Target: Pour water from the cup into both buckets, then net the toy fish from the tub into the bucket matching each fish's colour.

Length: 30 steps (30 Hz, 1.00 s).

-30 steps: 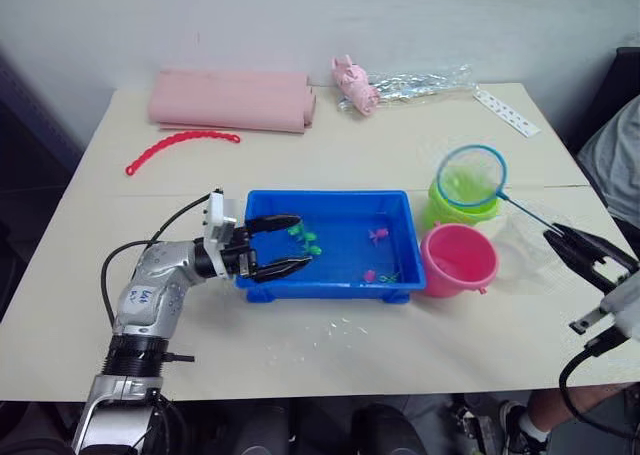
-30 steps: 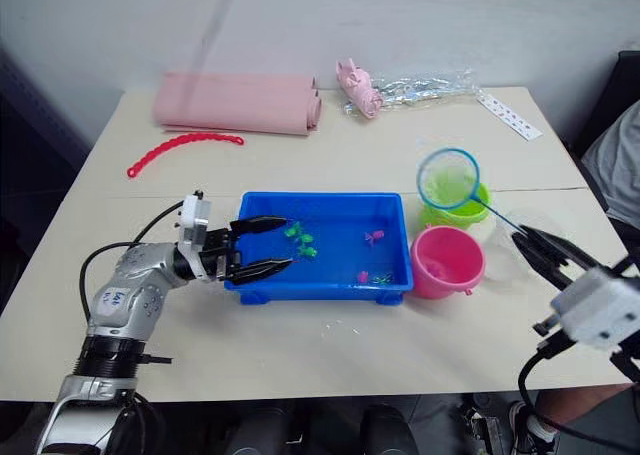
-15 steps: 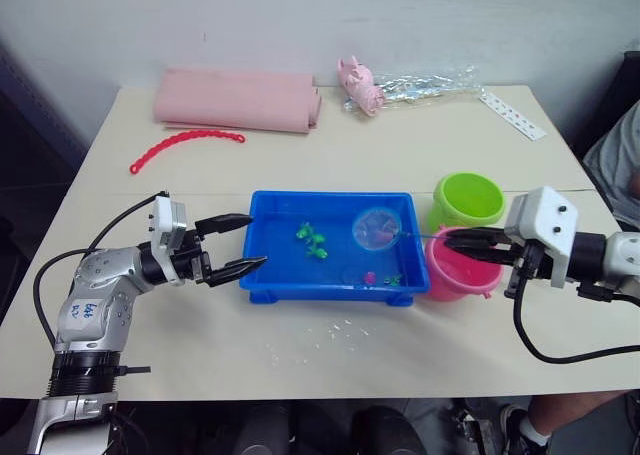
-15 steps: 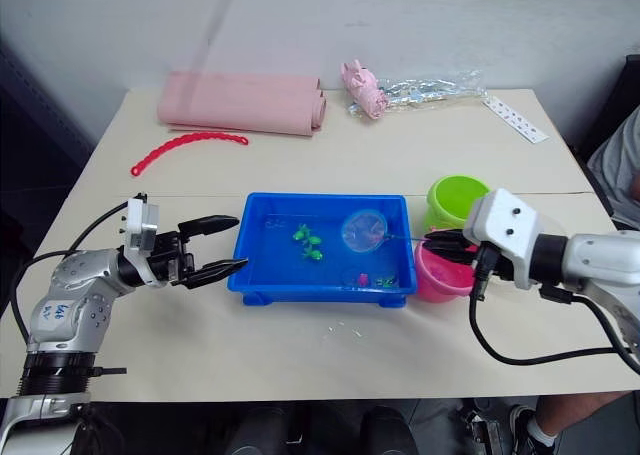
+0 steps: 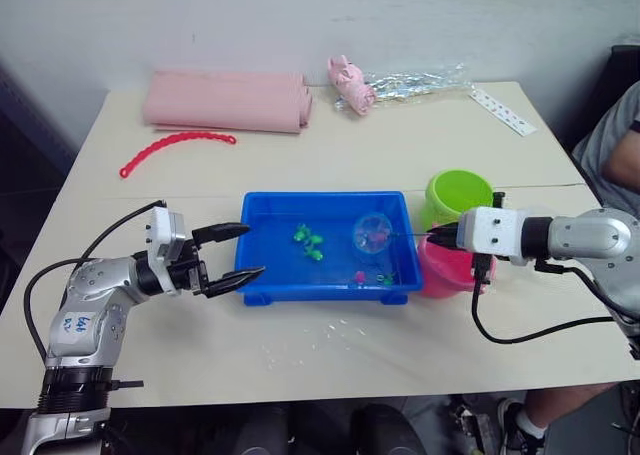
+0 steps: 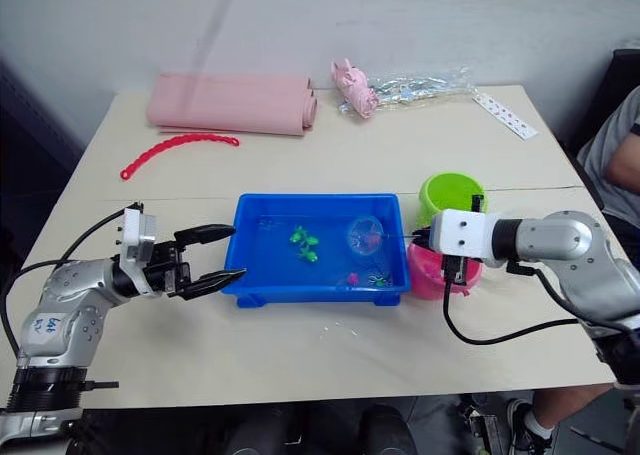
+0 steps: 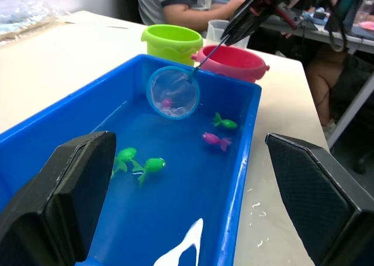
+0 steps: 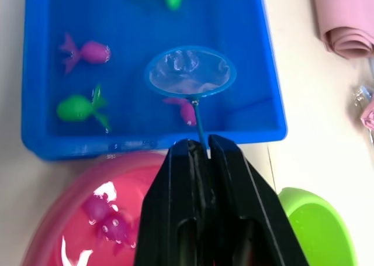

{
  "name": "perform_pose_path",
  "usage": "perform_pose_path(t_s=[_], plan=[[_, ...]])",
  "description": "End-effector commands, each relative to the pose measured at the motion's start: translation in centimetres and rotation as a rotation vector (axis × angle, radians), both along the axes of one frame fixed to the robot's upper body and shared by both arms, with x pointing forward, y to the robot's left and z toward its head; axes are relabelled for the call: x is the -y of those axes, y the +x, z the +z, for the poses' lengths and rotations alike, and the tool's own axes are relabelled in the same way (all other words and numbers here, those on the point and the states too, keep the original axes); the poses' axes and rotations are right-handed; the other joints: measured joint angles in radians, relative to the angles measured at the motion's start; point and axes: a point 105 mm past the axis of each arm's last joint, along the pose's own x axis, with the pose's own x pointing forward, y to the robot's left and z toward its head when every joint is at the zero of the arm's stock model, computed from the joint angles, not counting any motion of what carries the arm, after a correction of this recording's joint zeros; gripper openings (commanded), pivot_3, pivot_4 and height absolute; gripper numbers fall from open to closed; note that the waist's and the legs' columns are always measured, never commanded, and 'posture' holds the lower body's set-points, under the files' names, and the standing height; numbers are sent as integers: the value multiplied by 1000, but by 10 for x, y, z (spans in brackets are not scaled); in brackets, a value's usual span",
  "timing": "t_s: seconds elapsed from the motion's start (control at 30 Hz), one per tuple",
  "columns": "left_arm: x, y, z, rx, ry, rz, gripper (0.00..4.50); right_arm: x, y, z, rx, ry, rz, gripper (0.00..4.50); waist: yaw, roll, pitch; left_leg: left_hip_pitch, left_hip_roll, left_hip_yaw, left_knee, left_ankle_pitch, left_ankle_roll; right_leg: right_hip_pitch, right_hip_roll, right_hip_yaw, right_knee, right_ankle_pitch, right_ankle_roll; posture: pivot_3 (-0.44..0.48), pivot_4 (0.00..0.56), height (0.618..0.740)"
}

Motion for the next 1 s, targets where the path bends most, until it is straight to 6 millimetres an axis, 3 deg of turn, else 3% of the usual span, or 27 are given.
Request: perform_pose_path(t_s=[0.03,0.3,0.47,0.67,1.0], plan=[[6,-5,8,31,33,-43,4477,-5,3,-7,90,-148,129,0,0,0,0,0,0,0,-1,0,0,0,0,0,0,0,0,0,150,740],[11,-5,13,36,34,-44,4477,-15,9,-18,80,-179,221,0,0,0,0,1,0,0,-1,0,0,0,0,0,0,0,0,0,150,740],[10,-6,15,37,35,-33,4477,-23,-5,-29,16,-223,348,0,0,0,0,1,0,0,-1,0,0,0,0,0,0,0,0,0,150,740],[9,-9,15,35,36,-21,4477,-36,-5,-23,-53,-73,326,0,1,0,0,1,0,0,-1,0,0,0,0,0,0,0,0,0,150,740],[9,-9,16,43,29,-6,4477,-27,-3,-6,-177,60,239,0,1,0,0,1,0,0,-1,0,0,1,0,0,0,0,0,0,150,740]])
